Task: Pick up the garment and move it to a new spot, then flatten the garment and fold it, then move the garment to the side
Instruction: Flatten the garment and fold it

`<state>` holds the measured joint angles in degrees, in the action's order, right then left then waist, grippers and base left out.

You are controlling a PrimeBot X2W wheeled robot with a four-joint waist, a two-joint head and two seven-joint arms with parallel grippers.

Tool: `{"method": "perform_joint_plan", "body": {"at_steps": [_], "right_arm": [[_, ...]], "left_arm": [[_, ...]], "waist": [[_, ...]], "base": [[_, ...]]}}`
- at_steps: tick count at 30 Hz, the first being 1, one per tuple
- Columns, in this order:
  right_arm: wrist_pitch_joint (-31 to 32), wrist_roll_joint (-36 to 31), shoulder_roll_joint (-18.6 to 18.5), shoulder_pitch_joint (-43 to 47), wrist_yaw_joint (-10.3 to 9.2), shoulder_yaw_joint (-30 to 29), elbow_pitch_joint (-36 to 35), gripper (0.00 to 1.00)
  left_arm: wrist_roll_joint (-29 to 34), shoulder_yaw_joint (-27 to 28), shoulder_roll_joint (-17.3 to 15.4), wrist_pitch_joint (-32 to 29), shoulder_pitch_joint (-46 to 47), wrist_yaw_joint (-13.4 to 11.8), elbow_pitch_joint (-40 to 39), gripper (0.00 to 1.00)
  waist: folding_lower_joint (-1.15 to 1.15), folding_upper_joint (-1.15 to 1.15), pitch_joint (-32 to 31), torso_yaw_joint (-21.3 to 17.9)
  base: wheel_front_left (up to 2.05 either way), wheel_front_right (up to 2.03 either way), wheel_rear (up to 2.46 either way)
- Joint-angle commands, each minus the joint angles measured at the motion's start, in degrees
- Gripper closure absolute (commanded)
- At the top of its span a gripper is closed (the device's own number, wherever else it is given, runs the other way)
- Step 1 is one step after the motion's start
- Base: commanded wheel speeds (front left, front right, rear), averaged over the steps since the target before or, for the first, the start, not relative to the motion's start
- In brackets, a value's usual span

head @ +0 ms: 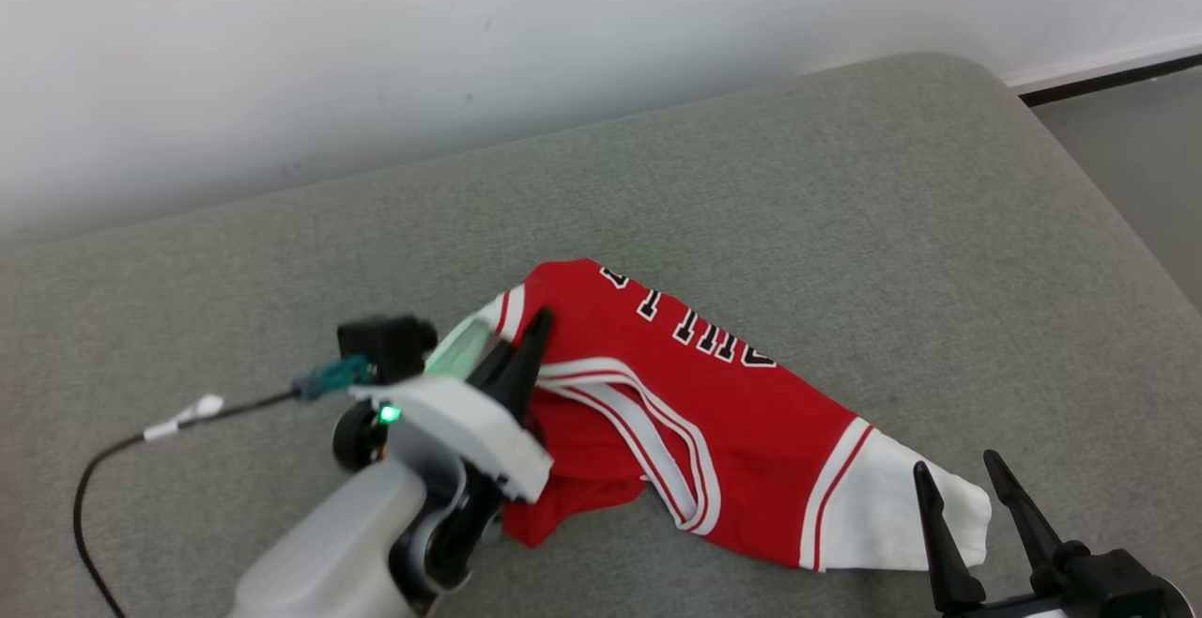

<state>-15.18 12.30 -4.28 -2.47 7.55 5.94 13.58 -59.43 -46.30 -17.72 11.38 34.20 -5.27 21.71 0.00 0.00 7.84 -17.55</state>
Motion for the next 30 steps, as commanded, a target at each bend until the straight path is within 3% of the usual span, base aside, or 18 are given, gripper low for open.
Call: {"method": "perform_joint_plan", "body": {"at_steps": [1,9,15,19,20,21,30], "right_arm": [[0.07,0.11,-0.13,-0.98,-0.13,0.21,0.01,0.00],[0.07,0.83,0.58,-3.06,-0.13,2.10,0.19,0.00],[0.07,1.86,1.18,-4.15,-0.13,3.39,0.60,0.00],[0.07,2.50,1.33,-4.09,-0.13,3.86,0.84,0.00],[0.07,2.87,1.36,-4.02,-0.13,3.96,0.81,0.00],[0.06,3.22,1.35,-3.95,-0.13,4.13,0.76,0.00],[0.06,3.10,1.30,-4.15,-0.13,3.56,0.63,0.00]], "left_arm": [[-0.84,0.63,0.29,-1.34,2.45,0.28,-2.20,1.00],[1.30,0.56,1.81,-5.87,12.96,-1.02,-1.05,1.00],[4.51,0.41,3.16,-6.60,22.40,-1.10,7.64,1.00],[7.58,0.70,4.11,-2.79,27.66,-2.15,14.81,1.00],[7.71,0.70,4.79,-1.90,28.22,-2.10,16.67,0.57],[7.67,0.52,5.57,-1.65,28.60,-1.74,18.53,0.00],[8.92,-4.13,9.05,-4.59,28.03,3.12,28.90,0.00]], "waist": [[0.00,0.00,0.57,-0.91],[0.00,0.00,3.52,-6.01],[0.00,0.00,6.36,-10.73],[0.00,0.00,7.70,-12.57],[0.00,0.00,7.90,-12.76],[0.00,0.00,8.01,-12.85],[0.00,0.00,7.13,-10.25]], "base": [[0.00,0.00,0.00],[0.00,0.00,0.00],[0.00,0.00,0.00],[0.00,0.00,0.00],[0.00,0.00,0.00],[0.00,0.00,0.00],[0.00,0.00,0.00]]}}
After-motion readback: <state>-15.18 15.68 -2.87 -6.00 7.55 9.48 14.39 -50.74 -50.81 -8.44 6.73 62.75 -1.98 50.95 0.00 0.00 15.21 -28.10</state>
